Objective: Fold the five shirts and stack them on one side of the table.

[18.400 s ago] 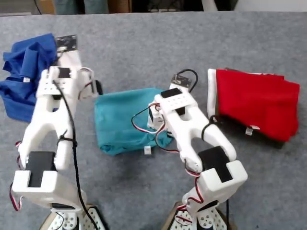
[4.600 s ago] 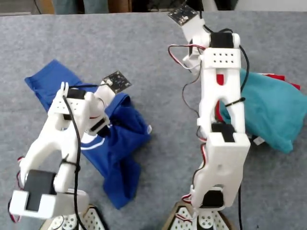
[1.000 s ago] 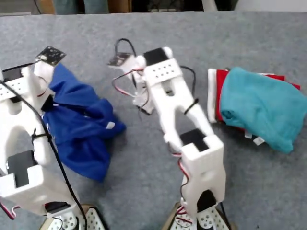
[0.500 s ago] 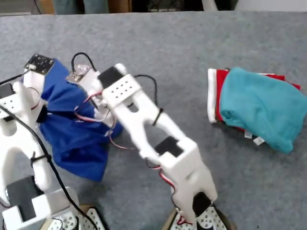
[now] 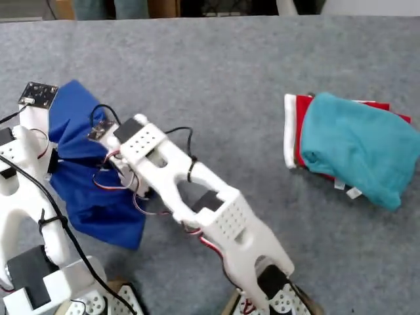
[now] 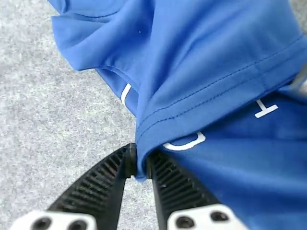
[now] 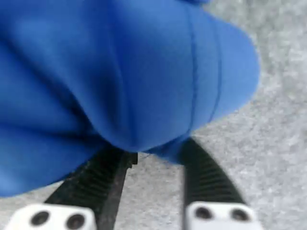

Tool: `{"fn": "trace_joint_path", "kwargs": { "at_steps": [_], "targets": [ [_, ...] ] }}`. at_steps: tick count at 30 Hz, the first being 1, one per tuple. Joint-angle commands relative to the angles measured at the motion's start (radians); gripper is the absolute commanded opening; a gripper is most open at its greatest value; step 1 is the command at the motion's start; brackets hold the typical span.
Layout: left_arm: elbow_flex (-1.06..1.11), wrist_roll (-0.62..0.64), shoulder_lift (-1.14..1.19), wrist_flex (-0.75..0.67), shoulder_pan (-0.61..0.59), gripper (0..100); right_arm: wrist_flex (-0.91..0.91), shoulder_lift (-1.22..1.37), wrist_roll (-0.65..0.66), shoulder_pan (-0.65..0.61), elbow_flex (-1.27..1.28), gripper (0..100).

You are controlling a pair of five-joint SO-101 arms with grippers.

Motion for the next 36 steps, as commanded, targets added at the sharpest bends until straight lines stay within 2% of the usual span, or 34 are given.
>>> {"fn": "trace_joint_path", "kwargs": {
  "at_steps": [1,5,8,17,22,33,36],
  "targets": [
    [-0.002,0.018,-0.043,-0.006,-0.015,3,0.023,-0.002,0.04,0.048,-0.018,1.7],
    [-0.008,0.018,-0.043,-0.006,-0.03,3,0.1,-0.012,0.054,0.173,-0.085,1.3],
    [-0.012,0.018,-0.044,-0.009,-0.036,3,0.16,-0.016,0.115,0.275,-0.163,1.3],
    [-0.002,0.017,-0.043,-0.006,-0.038,3,0.167,-0.079,0.262,0.597,-0.269,1.3],
    [-0.002,0.014,-0.043,-0.006,-0.038,3,0.166,-0.079,0.299,0.73,-0.349,1.3],
    [-0.027,0.018,-0.046,-0.005,-0.065,3,0.166,-0.084,0.334,0.752,-0.578,1.8],
    [-0.117,0.072,-0.046,0.043,-0.073,3,0.169,-0.09,0.324,0.727,-0.687,12.8]
  ]
}}
